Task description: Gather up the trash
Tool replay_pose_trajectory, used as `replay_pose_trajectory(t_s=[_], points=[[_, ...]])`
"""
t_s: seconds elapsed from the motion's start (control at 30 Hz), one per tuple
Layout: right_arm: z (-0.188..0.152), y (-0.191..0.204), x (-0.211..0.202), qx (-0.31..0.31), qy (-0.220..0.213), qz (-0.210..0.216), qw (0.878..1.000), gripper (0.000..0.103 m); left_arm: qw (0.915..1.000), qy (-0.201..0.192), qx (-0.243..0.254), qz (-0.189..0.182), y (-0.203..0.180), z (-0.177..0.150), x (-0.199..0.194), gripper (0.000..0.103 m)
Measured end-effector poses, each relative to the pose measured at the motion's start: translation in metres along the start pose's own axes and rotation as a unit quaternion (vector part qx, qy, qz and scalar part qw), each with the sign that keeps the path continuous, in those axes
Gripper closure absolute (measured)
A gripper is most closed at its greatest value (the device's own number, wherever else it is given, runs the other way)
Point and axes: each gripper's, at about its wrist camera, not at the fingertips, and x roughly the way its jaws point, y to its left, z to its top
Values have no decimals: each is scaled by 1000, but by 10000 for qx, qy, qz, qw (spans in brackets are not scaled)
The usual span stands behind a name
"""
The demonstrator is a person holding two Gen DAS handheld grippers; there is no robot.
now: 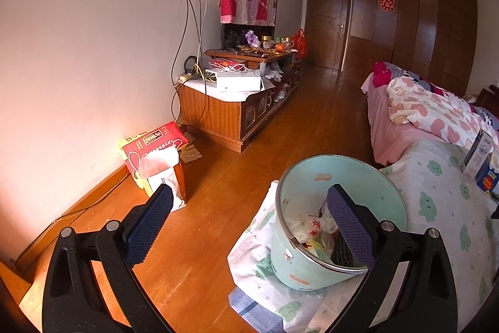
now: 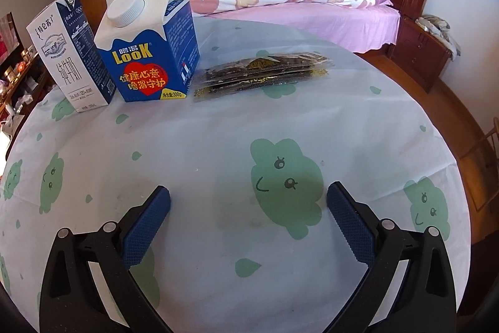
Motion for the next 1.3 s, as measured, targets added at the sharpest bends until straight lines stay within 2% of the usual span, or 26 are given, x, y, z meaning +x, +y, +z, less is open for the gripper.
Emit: replay_pose_trajectory(t_s=[0.1,0.37,0.57,0.77,1.13,1.3], points=[[1,-1,2,2,7,-4,10000,5,10000,-22,-87,17,6,2,-1,6],[2,-1,3,3,17,-10,10000,5,9982,-520,-134,266,21,20,-24,6],[5,-2,8,8,34,-18,10000,5,9957,-473,-579,547,53,30,-20,6],[7,-3,10,11,42,-21,10000,5,9877,-789,-977,936,87,44,-39,6],[7,-2,12,17,68,-35,10000,5,9916,-831,-675,726,52,42,-55,6],[8,-2,13,18,75,-40,10000,5,9929,-718,-684,664,48,43,-50,6]])
